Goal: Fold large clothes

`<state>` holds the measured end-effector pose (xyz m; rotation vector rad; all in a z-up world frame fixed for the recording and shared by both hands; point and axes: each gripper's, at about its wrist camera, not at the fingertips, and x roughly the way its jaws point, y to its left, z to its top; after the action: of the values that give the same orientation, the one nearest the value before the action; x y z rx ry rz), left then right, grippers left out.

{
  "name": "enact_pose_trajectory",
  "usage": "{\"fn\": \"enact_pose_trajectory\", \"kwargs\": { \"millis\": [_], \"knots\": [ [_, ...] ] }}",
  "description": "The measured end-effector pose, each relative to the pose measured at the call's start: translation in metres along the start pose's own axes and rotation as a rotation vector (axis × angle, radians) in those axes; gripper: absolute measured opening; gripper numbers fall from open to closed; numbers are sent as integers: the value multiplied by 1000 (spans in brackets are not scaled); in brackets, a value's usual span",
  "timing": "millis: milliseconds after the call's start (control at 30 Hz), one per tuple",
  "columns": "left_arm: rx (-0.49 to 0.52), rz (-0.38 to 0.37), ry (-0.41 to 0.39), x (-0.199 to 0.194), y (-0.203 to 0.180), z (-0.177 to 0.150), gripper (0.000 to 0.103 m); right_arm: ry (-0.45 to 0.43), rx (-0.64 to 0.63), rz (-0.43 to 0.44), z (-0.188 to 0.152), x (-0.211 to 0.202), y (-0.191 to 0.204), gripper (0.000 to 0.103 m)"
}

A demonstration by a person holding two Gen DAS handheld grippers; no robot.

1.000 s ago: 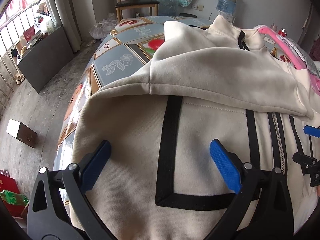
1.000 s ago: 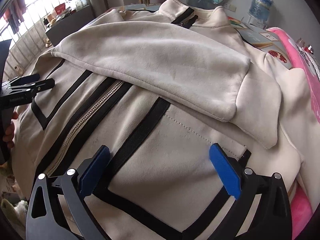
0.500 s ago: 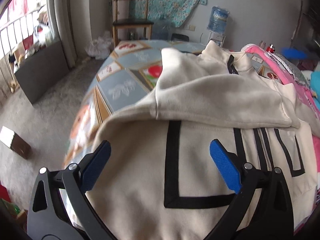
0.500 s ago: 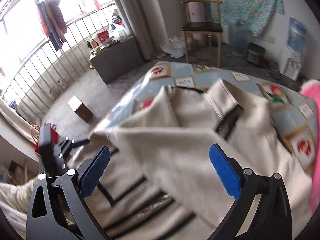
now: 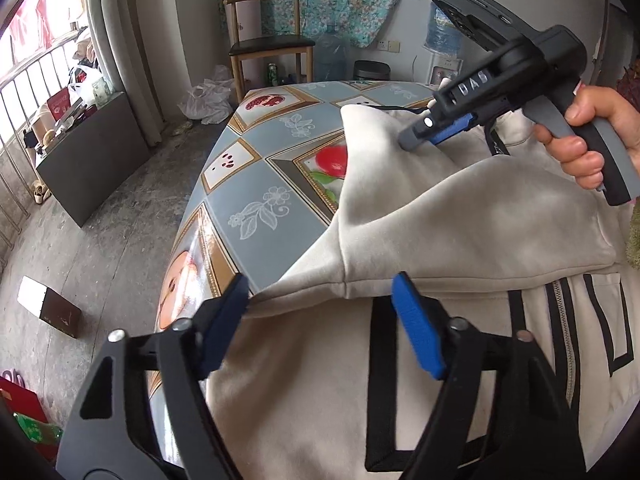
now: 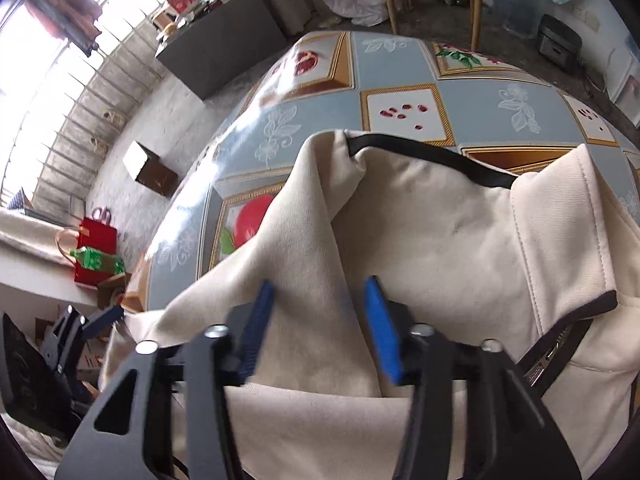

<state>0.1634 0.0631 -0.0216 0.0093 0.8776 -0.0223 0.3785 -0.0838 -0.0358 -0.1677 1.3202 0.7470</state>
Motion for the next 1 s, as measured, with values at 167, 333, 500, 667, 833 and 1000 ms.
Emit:
{"fn": "enact_pose_trajectory", "kwargs": {
  "millis": [167, 333, 500, 667, 833, 1000],
  "knots": [
    [-33, -10, 7, 3, 9, 0, 37, -56, -101, -82, 5, -16, 20, 5],
    [-89, -2, 9, 3, 18, 0, 19, -177, -169, -83, 42, -42, 49, 4],
    [-134, 11, 34, 11, 24, 0, 19, -154, -239, -201, 71, 3, 71, 4],
    [-164, 8, 58, 17, 28, -5, 19, -153, -159, -188, 68, 15, 61, 4],
    [-170, 6, 56, 15, 29, -8, 19, -300, -13, -86, 13, -93, 24, 63],
    [-190, -7, 48, 14, 30, -10, 19, -457, 242, -117, -124, -206, -52, 68]
  ]
}}
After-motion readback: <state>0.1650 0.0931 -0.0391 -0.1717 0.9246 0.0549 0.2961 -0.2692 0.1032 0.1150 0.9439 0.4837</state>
